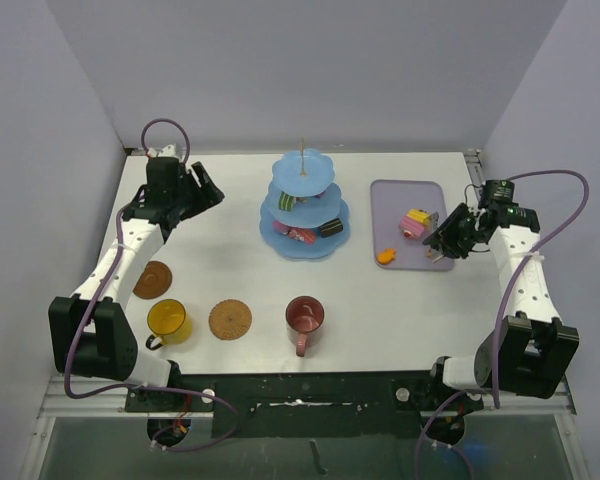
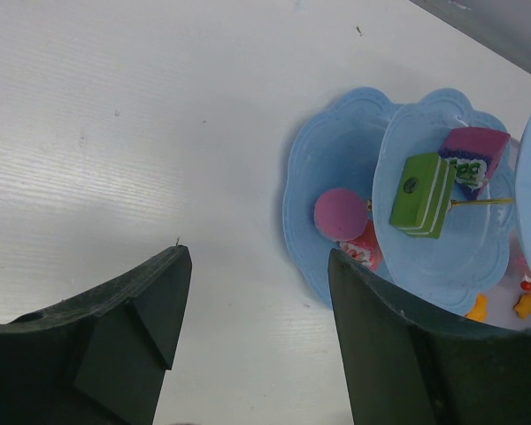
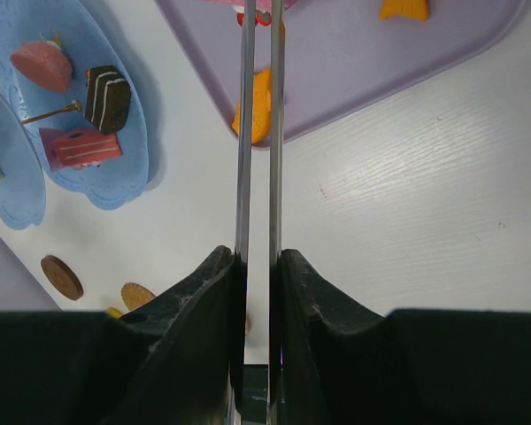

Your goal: Serve the afternoon tea

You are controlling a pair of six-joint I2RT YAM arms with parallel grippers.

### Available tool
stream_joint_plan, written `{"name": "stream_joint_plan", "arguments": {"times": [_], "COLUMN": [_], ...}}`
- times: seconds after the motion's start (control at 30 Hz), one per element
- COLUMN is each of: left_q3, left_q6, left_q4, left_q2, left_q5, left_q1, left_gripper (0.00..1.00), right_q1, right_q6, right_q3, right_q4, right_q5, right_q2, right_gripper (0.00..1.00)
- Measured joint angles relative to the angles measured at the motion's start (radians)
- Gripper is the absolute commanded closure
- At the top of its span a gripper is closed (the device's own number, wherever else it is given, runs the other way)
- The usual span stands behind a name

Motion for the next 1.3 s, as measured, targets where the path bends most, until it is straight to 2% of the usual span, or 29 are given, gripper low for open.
{"name": "stream_joint_plan", "arguments": {"times": [0.83,1.1,1.3], "left_q3": [0.0,0.0,0.0], "left_q6": [0.0,0.0,-0.001], "left_q4": [0.0,0.0,0.0], "left_q2": [0.0,0.0,0.0], "left_q5": [0.0,0.0,0.001], "left_q1": [0.0,-0.002,-0.003], "left_gripper": [0.38,0.38,0.38], "right_q1": [0.0,0.002,0.078], "right_q6": [0.056,0.092,0.144], "right_q3": [0.067,0.139,0.162], "right_q4": [-0.065,-0.079,-0.068], "right_q5": [-0.104,-0.161,-0.176], "right_q2": [-0.087,-0.115,-0.124], "right_gripper": [1.0,1.0,1.0]}}
